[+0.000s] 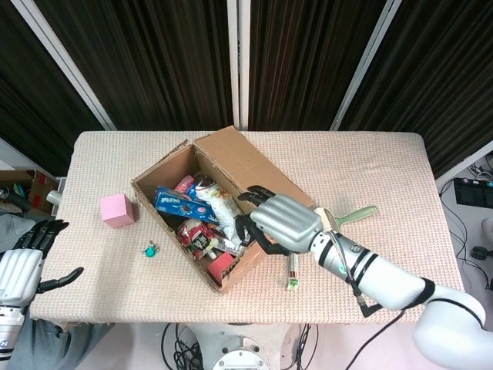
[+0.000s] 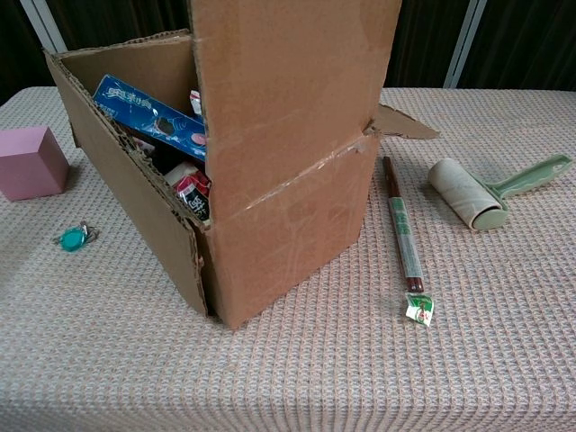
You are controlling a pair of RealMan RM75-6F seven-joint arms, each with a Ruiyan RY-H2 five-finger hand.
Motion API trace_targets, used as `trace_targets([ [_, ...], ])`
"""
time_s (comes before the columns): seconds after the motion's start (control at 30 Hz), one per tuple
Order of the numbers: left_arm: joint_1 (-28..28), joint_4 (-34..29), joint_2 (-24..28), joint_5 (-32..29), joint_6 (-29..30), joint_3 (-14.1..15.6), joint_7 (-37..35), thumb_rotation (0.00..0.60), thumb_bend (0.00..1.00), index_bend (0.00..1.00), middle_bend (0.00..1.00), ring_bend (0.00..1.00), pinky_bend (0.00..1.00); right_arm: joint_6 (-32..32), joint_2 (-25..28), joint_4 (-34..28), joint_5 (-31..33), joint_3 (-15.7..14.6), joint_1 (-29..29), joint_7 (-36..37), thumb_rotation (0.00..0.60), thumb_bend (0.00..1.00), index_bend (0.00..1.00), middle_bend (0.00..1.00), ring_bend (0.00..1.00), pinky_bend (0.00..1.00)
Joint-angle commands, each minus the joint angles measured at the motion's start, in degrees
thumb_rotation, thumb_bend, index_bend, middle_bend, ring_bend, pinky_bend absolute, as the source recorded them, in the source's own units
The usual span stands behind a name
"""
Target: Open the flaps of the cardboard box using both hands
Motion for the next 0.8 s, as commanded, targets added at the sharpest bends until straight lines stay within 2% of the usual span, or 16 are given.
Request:
trace_targets([
  [0.03,-1.8,-2.8,0.9,-1.0,-2.4,-0.9,4.3,0.023,0.00,0.15,0.14,0.10,0.20,-7.3,4.8,-1.7,-3.8,3.1,-3.3,7.2,0.600,0.83,0.50,0.57,0.09,0.00],
  [0.07,-1.1,-4.1,1.9,-2.0,-1.9,-0.9,4.4,0.022,0.00,0.15,0.14,0.10,0.20,-8.8,5.6,-1.7,-4.4,3.8,-3.8,8.6,0.600,0.83,0.51,0.58,0.10,0.00],
  [0.13,0.1,-3.1,1.6,-0.5,-0.7,0.4,2.7,0.021,0.00,0.15,0.14,0.10,0.20,-12.1,7.0,-1.6,-6.1,5.4,-5.0,11.3,0.600,0.83,0.51,0.60,0.11,0.00],
  [0.23,0.3,-1.8,0.4,0.6,0.1,0.5,1.6,0.021,0.00,0.15,0.14,0.10,0.20,-13.3,8.2,-1.5,-8.8,7.5,-7.5,13.8,0.600,0.83,0.51,0.60,0.13,0.00],
  [0.33,0.3,-1.5,0.1,0.7,0.1,0.4,1.1,0.022,0.00,0.15,0.14,0.10,0.20,-10.4,8.5,-1.5,-12.2,8.6,-10.7,14.6,0.600,0.83,0.50,0.60,0.13,0.00],
  [0.4,0.2,-1.3,0.0,0.7,0.1,0.4,0.9,0.022,0.00,0.15,0.14,0.10,0.20,-5.4,8.2,-1.6,-15.6,8.1,-14.3,13.9,0.600,0.82,0.46,0.53,0.13,0.00],
  [0.47,0.3,-1.2,-0.2,0.7,0.2,0.4,0.8,0.021,0.00,0.15,0.14,0.10,0.20,0.2,8.4,-1.5,-19.8,5.9,-18.5,11.1,0.600,0.83,0.40,0.40,0.08,0.00],
  [0.5,0.3,-1.0,-0.2,0.7,0.2,0.4,0.7,0.020,0.00,0.15,0.14,0.10,0.20,2.3,8.8,-1.4,-21.5,4.4,-20.5,8.8,0.600,0.85,0.33,0.31,0.05,0.00],
  [0.53,0.3,-0.8,-0.3,0.6,0.3,0.4,0.6,0.020,0.00,0.15,0.14,0.10,0.20,5.4,9.3,-1.2,-23.6,2.1,-23.3,4.8,0.600,0.87,0.20,0.20,0.01,0.00],
  [0.6,0.4,-0.5,-0.4,0.6,0.3,0.4,0.6,0.021,0.00,0.15,0.14,0.10,0.20,12.6,8.3,-0.8,-25.7,-2.0,-28.4,-3.4,0.600,0.87,0.05,0.07,0.00,0.00],
  [0.63,0.5,-0.1,-0.5,0.5,0.5,0.4,0.5,0.021,0.00,0.15,0.14,0.10,0.20,20.1,5.1,0.1,-27.4,-4.9,-32.4,-10.0,0.600,0.83,0.00,0.02,0.00,0.00],
  [0.67,0.5,0.2,-0.7,0.6,0.6,0.3,0.5,0.022,0.00,0.15,0.14,0.10,0.20,26.1,1.6,1.3,-29.0,-7.2,-35.6,-15.1,0.600,0.79,0.00,0.00,0.00,0.00],
  [0.7,0.5,0.4,-0.9,0.6,0.7,0.3,0.6,0.021,0.00,0.15,0.14,0.10,0.20,31.6,-2.2,2.9,-30.4,-9.6,-38.8,-20.0,0.600,0.67,0.00,0.00,0.00,0.00],
  [0.73,0.5,0.8,-1.1,0.9,0.9,0.2,0.8,0.018,0.00,0.14,0.14,0.10,0.20,37.5,-7.1,5.1,-31.5,-12.7,-42.7,-25.2,0.600,0.60,0.00,0.00,0.00,0.00],
  [0.77,0.5,1.2,-1.3,1.1,1.1,0.2,1.1,0.017,0.00,0.14,0.14,0.10,0.20,40.8,-10.3,6.8,-31.8,-14.8,-45.2,-27.6,0.600,0.51,0.00,0.00,0.00,0.00],
  [0.8,0.5,1.6,-1.4,1.2,1.2,0.1,1.5,0.021,0.00,0.13,0.14,0.10,0.20,43.3,-13.0,8.4,-31.6,-16.6,-47.4,-28.8,0.600,0.46,0.00,0.00,0.00,0.00],
])
